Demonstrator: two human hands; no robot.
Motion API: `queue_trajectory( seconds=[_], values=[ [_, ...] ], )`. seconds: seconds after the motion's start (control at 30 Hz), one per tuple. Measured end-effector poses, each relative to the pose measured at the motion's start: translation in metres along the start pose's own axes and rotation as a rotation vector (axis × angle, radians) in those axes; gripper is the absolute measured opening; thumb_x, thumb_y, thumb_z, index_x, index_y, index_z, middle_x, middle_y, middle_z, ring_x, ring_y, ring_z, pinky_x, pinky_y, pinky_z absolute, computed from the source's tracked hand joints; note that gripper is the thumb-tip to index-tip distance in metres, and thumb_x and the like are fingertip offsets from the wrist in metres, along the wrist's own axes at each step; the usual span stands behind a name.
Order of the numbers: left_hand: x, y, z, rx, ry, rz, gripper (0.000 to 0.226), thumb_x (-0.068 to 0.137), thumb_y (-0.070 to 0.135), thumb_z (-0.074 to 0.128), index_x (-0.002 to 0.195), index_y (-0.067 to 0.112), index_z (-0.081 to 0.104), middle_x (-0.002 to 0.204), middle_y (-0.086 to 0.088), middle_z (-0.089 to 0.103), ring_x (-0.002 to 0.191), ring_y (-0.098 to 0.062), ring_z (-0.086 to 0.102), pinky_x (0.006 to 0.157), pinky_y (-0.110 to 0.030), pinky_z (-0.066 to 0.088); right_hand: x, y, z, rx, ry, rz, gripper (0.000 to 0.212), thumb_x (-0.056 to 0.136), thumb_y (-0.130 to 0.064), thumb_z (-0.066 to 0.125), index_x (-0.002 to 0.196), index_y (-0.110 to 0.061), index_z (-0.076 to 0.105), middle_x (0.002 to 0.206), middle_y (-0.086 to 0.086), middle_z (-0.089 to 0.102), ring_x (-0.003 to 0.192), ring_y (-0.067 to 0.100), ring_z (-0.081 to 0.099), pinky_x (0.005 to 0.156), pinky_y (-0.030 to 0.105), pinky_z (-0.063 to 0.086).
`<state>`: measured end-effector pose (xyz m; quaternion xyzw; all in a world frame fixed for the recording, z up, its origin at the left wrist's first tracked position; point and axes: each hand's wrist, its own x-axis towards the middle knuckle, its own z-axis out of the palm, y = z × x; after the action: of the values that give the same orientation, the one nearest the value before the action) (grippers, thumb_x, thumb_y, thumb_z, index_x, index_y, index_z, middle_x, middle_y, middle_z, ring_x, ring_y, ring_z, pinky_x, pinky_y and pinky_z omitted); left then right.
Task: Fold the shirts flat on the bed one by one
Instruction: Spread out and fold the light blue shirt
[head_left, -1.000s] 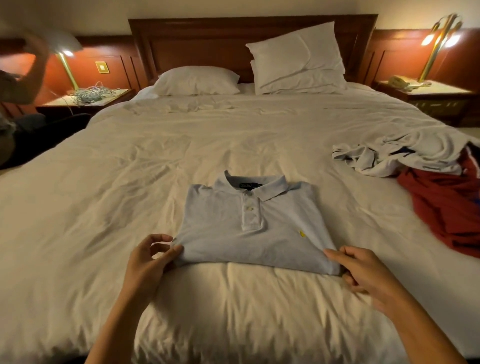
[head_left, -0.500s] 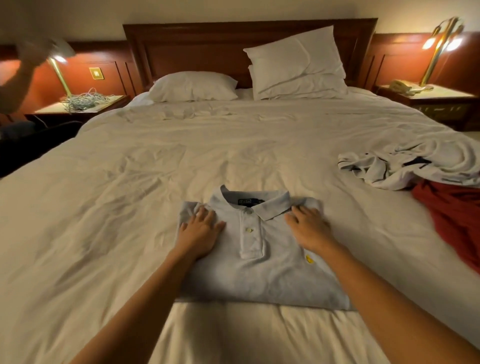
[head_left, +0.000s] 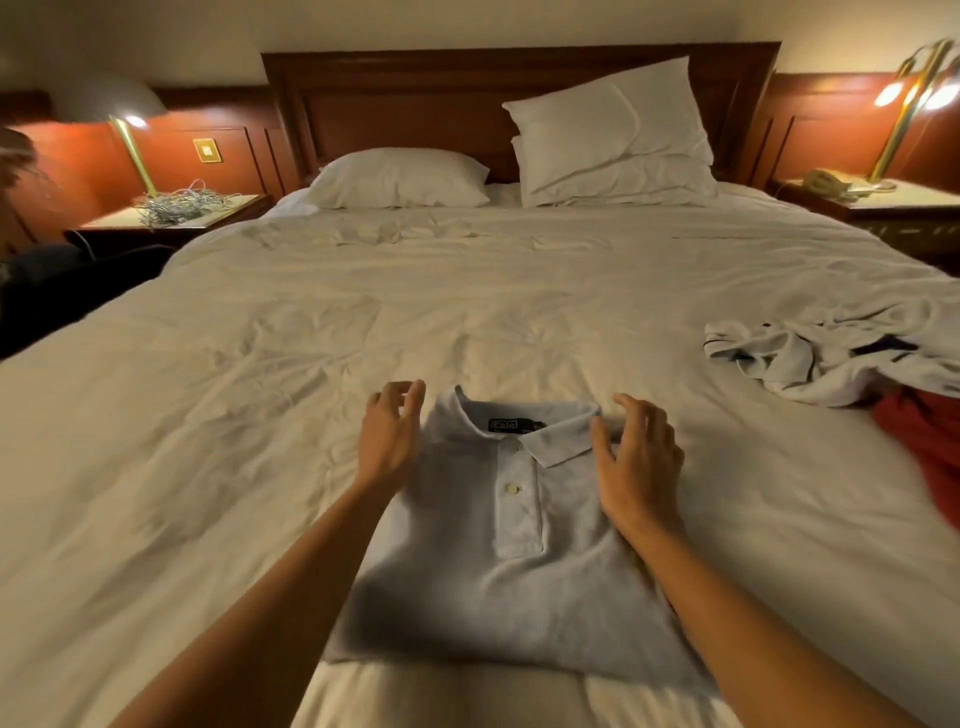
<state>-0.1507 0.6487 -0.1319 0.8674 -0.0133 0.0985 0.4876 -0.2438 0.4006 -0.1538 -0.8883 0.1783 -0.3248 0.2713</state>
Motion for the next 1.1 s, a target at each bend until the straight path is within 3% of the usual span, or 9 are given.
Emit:
queue_trajectory(
  seconds=[0.13,0.2,0.3,0.47,0.6,0.7,0.8,1.0,1.1],
  values=[
    [0.031,0.043,0.005,0.03,-0.168,-0.115,0.068,0.079,0.08,0.055,0.116,0.023,0.05,0.105,-0.008,0.064,0.089,-0.024,0.064,0.084,-0.047,0.057,0.004,-0.001,0.013,0.14,-0.364,-0.07,0.052,0.103,-0.043,0.043,0.152,-0.025,0.037,0.153,0.001,0.043,0.139,0.022,0.04,0.112,0.042,0.035],
    [0.036,0.053,0.011,0.209,-0.291,-0.15,0.067,0.078,0.067,0.07,0.118,0.02,0.044,0.1,-0.006,0.06,0.083,-0.023,0.065,0.078,-0.045,0.06,0.002,0.005,0.017,0.17,-0.411,-0.013,0.054,0.103,-0.048,0.037,0.154,-0.03,0.033,0.154,-0.002,0.043,0.14,0.021,0.041,0.113,0.04,0.035],
    [0.038,0.049,0.012,0.247,-0.267,-0.151,0.046,0.09,0.032,0.071,0.125,0.012,0.047,0.098,-0.01,0.062,0.076,-0.026,0.069,0.073,-0.042,0.062,0.0,0.008,0.019,0.212,-0.388,0.032,0.058,0.1,-0.054,0.034,0.155,-0.036,0.029,0.151,-0.001,0.047,0.135,0.025,0.047,0.111,0.042,0.04],
    [0.022,0.014,-0.006,-0.448,-0.064,-0.281,0.047,0.083,-0.002,0.076,0.125,0.001,0.055,0.087,-0.015,0.068,0.064,-0.021,0.07,0.056,-0.029,0.06,-0.002,0.009,0.021,0.177,-0.402,0.03,0.079,0.085,-0.074,0.017,0.157,-0.041,0.009,0.152,0.004,0.046,0.131,0.032,0.05,0.106,0.048,0.043],
    [0.005,0.001,-0.005,-0.873,-0.1,-0.498,0.036,0.09,-0.003,0.066,0.125,-0.004,0.056,0.084,-0.013,0.063,0.061,-0.016,0.066,0.054,-0.023,0.058,-0.001,0.01,0.022,0.152,-0.41,0.045,0.078,0.09,-0.07,0.022,0.158,-0.035,0.007,0.155,0.004,0.042,0.133,0.033,0.048,0.108,0.047,0.042],
    [0.004,0.003,-0.004,-1.042,-0.201,-0.59,0.036,0.096,0.001,0.059,0.131,-0.004,0.055,0.097,-0.014,0.061,0.081,-0.022,0.062,0.058,-0.021,0.06,-0.002,0.012,0.025,0.138,-0.409,0.042,0.074,0.096,-0.063,0.032,0.159,-0.033,0.008,0.154,0.003,0.044,0.134,0.032,0.047,0.108,0.047,0.041],
    [0.006,0.006,-0.005,-1.006,-0.297,-0.547,0.029,0.098,0.005,0.057,0.126,-0.001,0.059,0.095,-0.012,0.063,0.082,-0.02,0.062,0.058,-0.019,0.058,-0.002,0.014,0.025,0.135,-0.412,0.04,0.076,0.093,-0.067,0.03,0.158,-0.034,0.01,0.152,0.004,0.046,0.134,0.032,0.047,0.108,0.046,0.041],
    [0.012,0.008,-0.012,-0.595,-0.442,-0.352,0.019,0.092,0.012,0.068,0.111,0.006,0.067,0.092,-0.008,0.07,0.074,-0.015,0.065,0.061,-0.024,0.058,-0.001,0.016,0.028,0.105,-0.393,0.024,0.072,0.094,-0.065,0.034,0.157,-0.037,0.013,0.151,0.002,0.046,0.134,0.03,0.046,0.108,0.041,0.041],
    [0.015,0.008,-0.012,-0.526,-0.502,-0.319,0.01,0.094,0.013,0.067,0.101,0.007,0.069,0.091,-0.01,0.071,0.074,-0.015,0.065,0.063,-0.024,0.058,-0.002,0.017,0.03,0.115,-0.388,0.027,0.071,0.094,-0.065,0.035,0.157,-0.039,0.013,0.152,0.001,0.045,0.136,0.029,0.045,0.109,0.04,0.04]
  ],
)
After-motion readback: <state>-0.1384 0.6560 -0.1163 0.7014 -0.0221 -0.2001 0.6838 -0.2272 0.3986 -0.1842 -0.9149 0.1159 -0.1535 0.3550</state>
